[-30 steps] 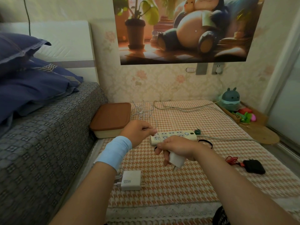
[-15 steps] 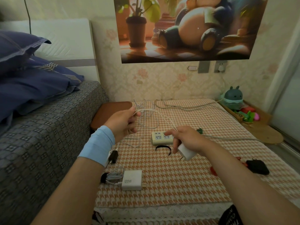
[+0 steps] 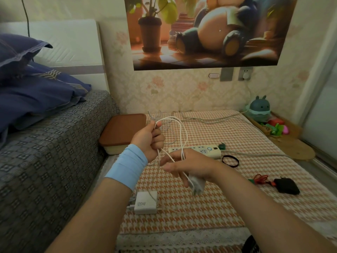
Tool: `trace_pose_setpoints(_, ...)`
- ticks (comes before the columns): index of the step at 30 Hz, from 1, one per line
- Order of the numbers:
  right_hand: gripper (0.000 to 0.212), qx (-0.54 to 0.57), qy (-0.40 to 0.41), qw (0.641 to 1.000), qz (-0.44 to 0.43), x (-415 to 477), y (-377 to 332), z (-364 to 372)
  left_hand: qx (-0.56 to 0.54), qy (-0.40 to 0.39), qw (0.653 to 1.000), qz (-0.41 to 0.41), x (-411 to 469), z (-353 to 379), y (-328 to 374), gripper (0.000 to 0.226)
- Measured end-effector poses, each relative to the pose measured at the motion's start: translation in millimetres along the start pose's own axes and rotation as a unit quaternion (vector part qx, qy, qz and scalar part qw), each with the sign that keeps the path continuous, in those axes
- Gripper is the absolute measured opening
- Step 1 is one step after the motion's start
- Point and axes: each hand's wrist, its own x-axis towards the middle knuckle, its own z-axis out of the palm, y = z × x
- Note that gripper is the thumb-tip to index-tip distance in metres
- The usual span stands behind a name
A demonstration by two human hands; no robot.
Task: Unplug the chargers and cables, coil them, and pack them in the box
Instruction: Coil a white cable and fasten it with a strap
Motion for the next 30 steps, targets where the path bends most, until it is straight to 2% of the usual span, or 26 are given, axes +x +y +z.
trace_pose_setpoints(2,0.014,-0.013,-0.015,1.000,0.017,-2,3,-3,-0.011,-0.009,1.000,-0.014,-1,-1,2,0.037)
trace_pose_setpoints(7,0.040,-0.008,0.018,1.000,0.024,2,6,-1,-0.162,-0.020,0.985,-0.050,2,-3,-3,0.042)
trace_pose_setpoints(10,0.027,-0.029,-0.022,0.999,-0.013,0,3,1,-0.200,-0.008,0.979,-0.045,6,2,-11,0.042)
trace_pose_setpoints(12,0.010,-0.014,-0.051,0.998,-0.023,-2,2,3,-0.141,-0.006,0.989,-0.042,6,5,-8,0.041)
trace_pose_setpoints(14,0.009,-0.023,-0.066,0.997,-0.011,-3,3,1,0.006,0.020,1.000,-0.005,5,3,1,0.037)
trace_pose_setpoints(15,0.011,-0.041,-0.070,0.997,0.001,-2,5,-2,0.102,0.046,0.993,0.035,4,1,7,0.035)
trace_pose_setpoints(17,0.013,-0.085,-0.069,0.994,0.025,-1,11,-8,0.264,0.092,0.953,0.118,3,-6,16,0.035)
trace_pose_setpoints(19,0.014,-0.145,-0.068,0.986,0.040,-1,14,-14,0.370,0.116,0.906,0.170,-1,-12,20,0.038)
trace_pose_setpoints(20,0.014,-0.172,-0.073,0.981,0.050,-1,14,-16,0.436,0.130,0.868,0.201,-3,-15,21,0.040)
trace_pose_setpoints(22,0.018,-0.214,-0.091,0.970,0.075,-2,15,-18,0.559,0.153,0.771,0.264,-8,-20,24,0.042)
trace_pose_setpoints(23,0.024,-0.237,-0.101,0.962,0.087,-2,16,-20,0.588,0.157,0.740,0.288,-9,-22,26,0.043)
trace_pose_setpoints(25,0.032,-0.262,-0.118,0.953,0.101,-3,19,-21,0.607,0.163,0.709,0.320,-11,-29,31,0.045)
trace_pose_setpoints(27,0.031,-0.229,-0.117,0.961,0.103,-3,20,-22,0.609,0.172,0.696,0.339,-8,-37,34,0.044)
trace_pose_setpoints(30,0.032,-0.201,-0.100,0.968,0.112,-2,19,-23,0.616,0.179,0.677,0.360,-3,-47,34,0.054)
